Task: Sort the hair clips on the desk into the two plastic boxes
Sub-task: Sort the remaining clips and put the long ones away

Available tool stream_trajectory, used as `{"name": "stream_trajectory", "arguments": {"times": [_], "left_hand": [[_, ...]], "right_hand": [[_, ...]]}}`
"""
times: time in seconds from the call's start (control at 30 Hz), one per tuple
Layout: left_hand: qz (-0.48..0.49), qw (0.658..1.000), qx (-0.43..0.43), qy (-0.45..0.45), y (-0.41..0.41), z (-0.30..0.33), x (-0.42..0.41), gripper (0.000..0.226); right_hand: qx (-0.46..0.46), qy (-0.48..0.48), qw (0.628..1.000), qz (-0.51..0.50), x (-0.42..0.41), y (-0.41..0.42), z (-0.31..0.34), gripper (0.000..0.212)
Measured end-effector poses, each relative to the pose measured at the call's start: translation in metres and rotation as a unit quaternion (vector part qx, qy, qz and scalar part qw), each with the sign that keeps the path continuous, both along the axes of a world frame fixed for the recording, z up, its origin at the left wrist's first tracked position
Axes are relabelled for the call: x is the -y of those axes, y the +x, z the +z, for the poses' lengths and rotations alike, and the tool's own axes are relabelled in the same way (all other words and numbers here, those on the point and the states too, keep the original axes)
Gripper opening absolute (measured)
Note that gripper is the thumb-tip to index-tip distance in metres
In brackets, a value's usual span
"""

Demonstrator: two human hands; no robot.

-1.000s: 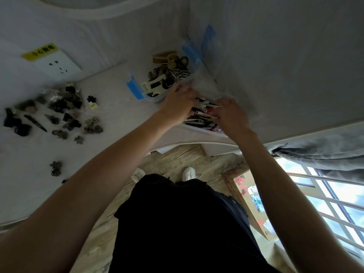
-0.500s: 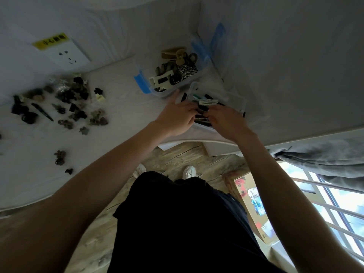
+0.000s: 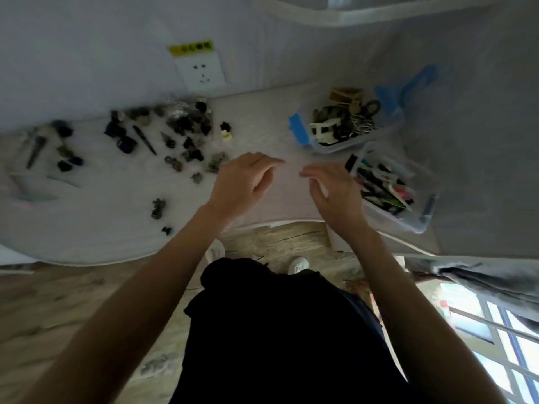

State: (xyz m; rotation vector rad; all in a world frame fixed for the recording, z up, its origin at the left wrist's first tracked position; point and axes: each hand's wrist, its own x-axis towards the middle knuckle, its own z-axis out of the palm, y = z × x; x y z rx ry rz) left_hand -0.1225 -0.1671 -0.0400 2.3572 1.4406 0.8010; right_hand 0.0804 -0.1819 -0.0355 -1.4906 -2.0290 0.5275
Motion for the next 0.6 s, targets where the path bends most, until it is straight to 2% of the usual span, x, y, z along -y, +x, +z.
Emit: {"name": "stream_trajectory", "arguments": {"times": [0.1,0.2,0.27,0.43,0.6], "left_hand": [[0.162,0.986,0.004,-0.048,-0.078,-0.011,0.017,0.024],[0.286,0.948,0.008,-0.141,-0.151,-0.023,0.036,0.028],[0.345,0.923,0.019,-0.168,-0.199,-0.029,0.049,0.029],[0.426,0.888,0.024,-0.172,-0.286,-0.045,0.072,0.038],[0.467,0.862,-0.045,-0.191,-0.355,-0.054,0.08,0.057]], "right_hand": [[0.026,-0.045,0.995,0.086,-0.008,-0.066,-0.009,0.024],[0.065,-0.106,0.981,0.15,-0.024,-0.129,-0.022,0.029],[0.082,-0.115,0.974,0.178,-0.037,-0.175,-0.029,0.032],[0.113,-0.12,0.967,0.194,-0.068,-0.276,-0.044,0.032],[0.212,-0.14,0.955,0.151,-0.095,-0.335,-0.06,0.039]]}}
